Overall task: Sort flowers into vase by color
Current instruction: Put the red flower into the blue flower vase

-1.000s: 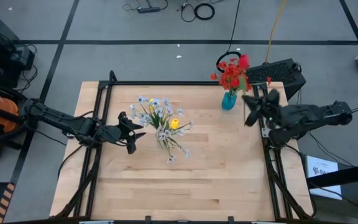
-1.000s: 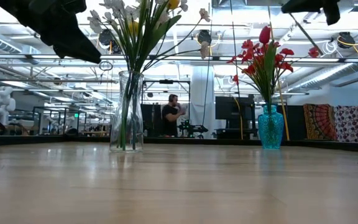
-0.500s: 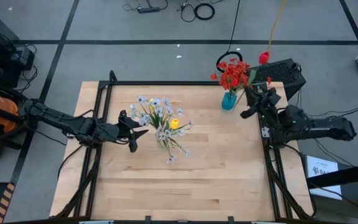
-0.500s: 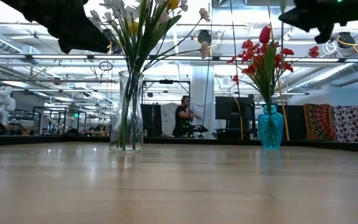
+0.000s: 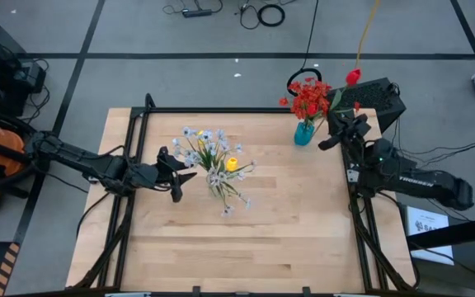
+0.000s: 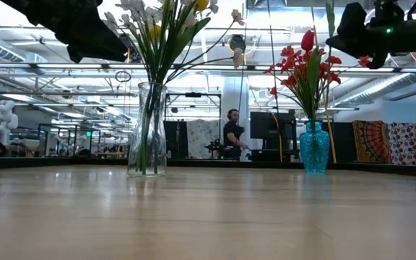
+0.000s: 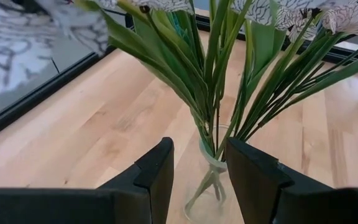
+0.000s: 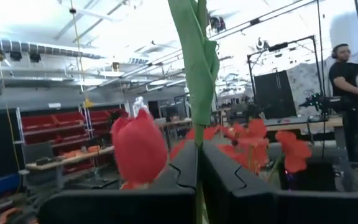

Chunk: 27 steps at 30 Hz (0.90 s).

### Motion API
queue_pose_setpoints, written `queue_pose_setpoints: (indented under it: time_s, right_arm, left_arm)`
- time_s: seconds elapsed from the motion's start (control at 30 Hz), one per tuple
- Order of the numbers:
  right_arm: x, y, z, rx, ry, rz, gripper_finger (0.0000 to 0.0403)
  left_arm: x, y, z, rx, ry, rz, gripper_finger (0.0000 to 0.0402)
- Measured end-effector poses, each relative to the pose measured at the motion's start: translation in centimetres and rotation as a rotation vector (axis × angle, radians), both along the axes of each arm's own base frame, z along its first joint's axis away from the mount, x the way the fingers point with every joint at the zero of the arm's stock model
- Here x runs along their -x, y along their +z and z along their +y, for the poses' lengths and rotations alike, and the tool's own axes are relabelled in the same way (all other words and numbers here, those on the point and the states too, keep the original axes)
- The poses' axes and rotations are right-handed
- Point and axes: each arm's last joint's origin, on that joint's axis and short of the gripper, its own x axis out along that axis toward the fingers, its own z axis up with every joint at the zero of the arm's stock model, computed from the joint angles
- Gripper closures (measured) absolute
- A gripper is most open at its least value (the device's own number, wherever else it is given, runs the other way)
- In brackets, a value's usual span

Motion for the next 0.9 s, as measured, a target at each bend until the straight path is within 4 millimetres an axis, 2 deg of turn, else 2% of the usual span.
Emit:
queue_pose_setpoints:
  time_s: [0.5,0.9]
  right_arm:
    - [-0.7,-1.3,-4.3,0.009,0.014,0.086,0.0402]
    - [-1.9,-3.2,-5.8,-0.082,0.041,0.177,0.0403]
  left_arm:
    - [0.0,0.0,0.0,0.001,0.001,0.000,0.0251]
    - [0.0,0.0,0.0,0.000,0.001,0.001,0.0251]
